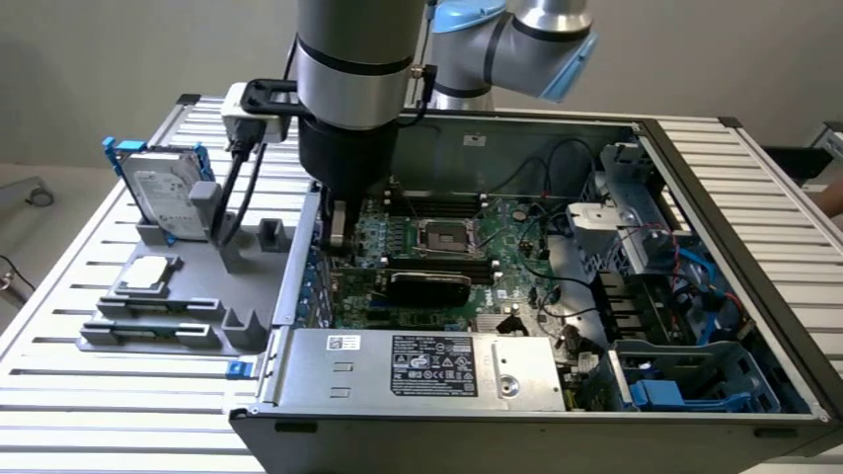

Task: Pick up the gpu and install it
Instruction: 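Press down on the gpu until it lock into place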

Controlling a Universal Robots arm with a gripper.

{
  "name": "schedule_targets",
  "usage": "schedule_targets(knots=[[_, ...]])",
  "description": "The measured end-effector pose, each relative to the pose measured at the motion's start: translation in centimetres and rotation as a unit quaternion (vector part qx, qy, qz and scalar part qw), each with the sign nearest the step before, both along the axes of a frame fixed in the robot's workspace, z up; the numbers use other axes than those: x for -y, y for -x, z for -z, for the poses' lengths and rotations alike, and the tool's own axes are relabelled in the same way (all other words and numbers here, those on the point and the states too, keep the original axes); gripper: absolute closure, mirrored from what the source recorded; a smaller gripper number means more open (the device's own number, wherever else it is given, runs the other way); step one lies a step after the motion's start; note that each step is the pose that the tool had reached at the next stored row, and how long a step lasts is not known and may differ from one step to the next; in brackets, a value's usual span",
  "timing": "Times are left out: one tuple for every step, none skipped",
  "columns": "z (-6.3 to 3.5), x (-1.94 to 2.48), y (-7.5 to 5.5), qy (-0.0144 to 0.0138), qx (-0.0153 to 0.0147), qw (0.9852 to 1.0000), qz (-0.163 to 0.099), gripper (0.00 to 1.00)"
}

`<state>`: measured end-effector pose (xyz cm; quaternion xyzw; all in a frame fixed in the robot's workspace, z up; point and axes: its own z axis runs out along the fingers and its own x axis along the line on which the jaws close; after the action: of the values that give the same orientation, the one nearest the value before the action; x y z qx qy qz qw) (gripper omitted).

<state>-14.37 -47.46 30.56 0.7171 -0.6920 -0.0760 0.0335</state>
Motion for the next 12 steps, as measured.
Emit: schedule_targets(knots=[[-0.02, 0.0, 0.0, 0.003, -0.0001, 1.0, 0.0, 0.89], [-0.02, 0.0, 0.0, 0.0072, -0.0001, 1.0, 0.0, 0.89], [-0.02, 0.0, 0.01, 0.0122, -0.0001, 0.9999, 0.0, 0.89], [-0.02, 0.0, 0.0, 0.0172, -0.0001, 0.9999, 0.0, 0.89], [-0.02, 0.0, 0.0, 0.0223, -0.0001, 0.9998, 0.0, 0.89], [0.0, 0.0, 0.0, 0.0257, -0.0001, 0.9997, 0.0, 0.89], [0.03, 0.0, 0.01, 0.0272, 0.0, 0.9996, 0.0, 0.89], [0.08, 0.0, 0.02, 0.0281, -0.0001, 0.9996, 0.0, 0.89], [0.14, 0.0, 0.04, 0.0285, -0.0001, 0.9996, 0.0, 0.89], [0.2, 0.0, 0.06, 0.0285, -0.0001, 0.9996, 0.0, 0.89], [0.25, 0.0, 0.08, 0.0286, -0.0001, 0.9996, 0.0, 0.89], [0.27, 0.0, 0.09, 0.0287, -0.0002, 0.9996, 0.0, 0.89]])
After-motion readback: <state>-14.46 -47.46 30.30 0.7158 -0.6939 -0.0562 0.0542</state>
